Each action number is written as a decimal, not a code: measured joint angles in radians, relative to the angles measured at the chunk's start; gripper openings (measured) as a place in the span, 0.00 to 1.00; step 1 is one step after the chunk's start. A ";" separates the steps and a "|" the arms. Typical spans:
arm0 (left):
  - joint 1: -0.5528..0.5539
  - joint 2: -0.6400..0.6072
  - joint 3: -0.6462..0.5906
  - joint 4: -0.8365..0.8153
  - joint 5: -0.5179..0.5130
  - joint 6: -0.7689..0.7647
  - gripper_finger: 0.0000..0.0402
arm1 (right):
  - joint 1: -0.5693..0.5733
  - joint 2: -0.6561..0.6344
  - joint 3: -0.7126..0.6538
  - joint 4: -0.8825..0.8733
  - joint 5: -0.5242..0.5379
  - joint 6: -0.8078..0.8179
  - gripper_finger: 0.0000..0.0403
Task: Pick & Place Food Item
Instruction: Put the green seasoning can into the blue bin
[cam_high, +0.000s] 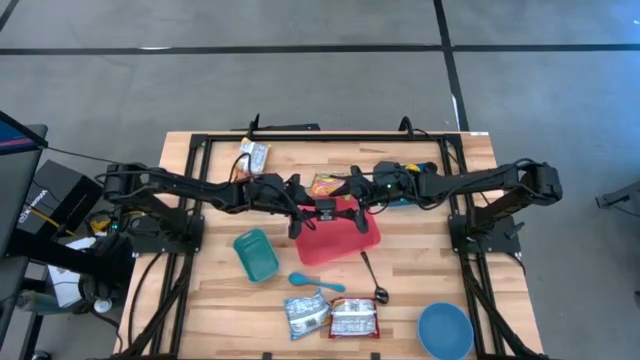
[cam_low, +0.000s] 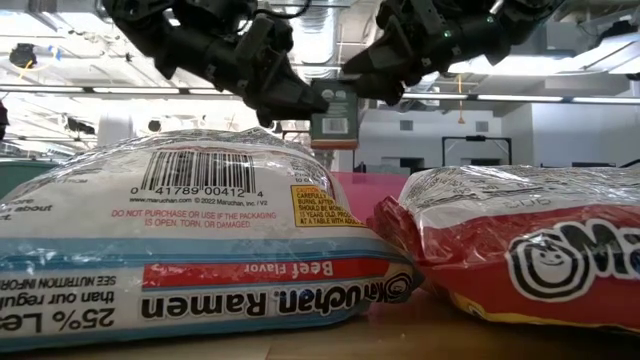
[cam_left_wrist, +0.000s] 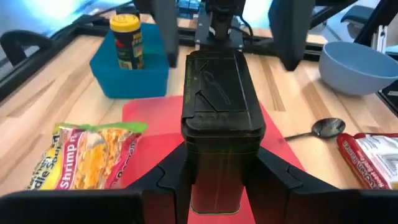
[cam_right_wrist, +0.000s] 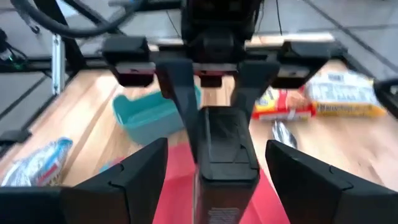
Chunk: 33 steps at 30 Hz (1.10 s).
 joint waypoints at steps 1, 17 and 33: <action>0.000 0.010 0.008 -0.004 0.001 0.000 0.28 | 0.002 0.000 0.000 -0.017 0.002 0.000 0.66; -0.024 0.047 0.058 -0.020 0.019 0.000 0.28 | 0.003 0.000 0.000 -0.089 0.007 0.012 0.66; -0.026 0.047 0.058 -0.024 0.009 0.000 0.28 | 0.003 0.000 0.000 -0.096 0.002 0.052 0.49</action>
